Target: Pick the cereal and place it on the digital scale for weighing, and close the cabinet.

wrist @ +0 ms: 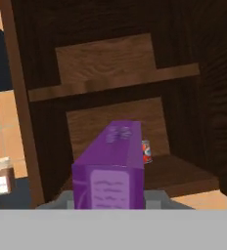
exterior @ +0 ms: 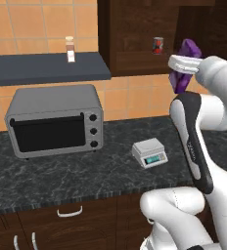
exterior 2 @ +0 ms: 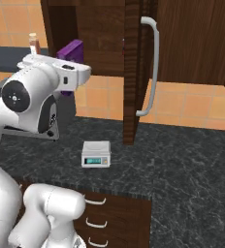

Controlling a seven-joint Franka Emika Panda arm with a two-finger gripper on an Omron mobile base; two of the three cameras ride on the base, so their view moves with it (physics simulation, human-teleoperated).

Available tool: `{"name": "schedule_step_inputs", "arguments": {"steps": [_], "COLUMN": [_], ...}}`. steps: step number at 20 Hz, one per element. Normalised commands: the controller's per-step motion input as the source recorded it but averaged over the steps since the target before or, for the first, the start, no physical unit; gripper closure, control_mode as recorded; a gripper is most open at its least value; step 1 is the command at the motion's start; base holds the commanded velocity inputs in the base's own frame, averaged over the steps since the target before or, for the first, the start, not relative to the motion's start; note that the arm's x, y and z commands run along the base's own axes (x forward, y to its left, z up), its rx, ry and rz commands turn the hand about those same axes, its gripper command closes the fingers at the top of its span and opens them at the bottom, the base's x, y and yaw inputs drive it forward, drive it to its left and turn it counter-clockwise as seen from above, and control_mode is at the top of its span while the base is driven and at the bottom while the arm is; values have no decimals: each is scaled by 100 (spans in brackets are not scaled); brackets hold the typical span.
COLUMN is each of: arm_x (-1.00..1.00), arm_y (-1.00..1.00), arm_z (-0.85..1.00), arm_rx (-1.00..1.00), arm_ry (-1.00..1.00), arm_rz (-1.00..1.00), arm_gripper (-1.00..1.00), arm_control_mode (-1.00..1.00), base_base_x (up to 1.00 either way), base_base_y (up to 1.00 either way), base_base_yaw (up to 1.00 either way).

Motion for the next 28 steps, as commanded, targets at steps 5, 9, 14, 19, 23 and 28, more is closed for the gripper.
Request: {"name": "schedule_step_inputs", "arguments": {"steps": [5,9,14,19,23,28], "arm_x": [7,53,37,19,3,0], "arm_y": [26,54,18,-12,-27,-13], "arm_z": [-92,-91,-78,-44,-44,-48], "arm_rx": [-8,-19,-11,-2,0,-2], "arm_ry": [18,11,1,6,5,1], "arm_rz": [39,30,23,14,12,8], "arm_gripper": [100,100,100,100,100,100], "arm_control_mode": [-100,-100,-100,-100,-100,-100], "base_base_x": [0,0,0,0,0,0], "base_base_y": [0,0,0,0,0,0], "base_base_yaw": [0,0,0,0,0,0]}}
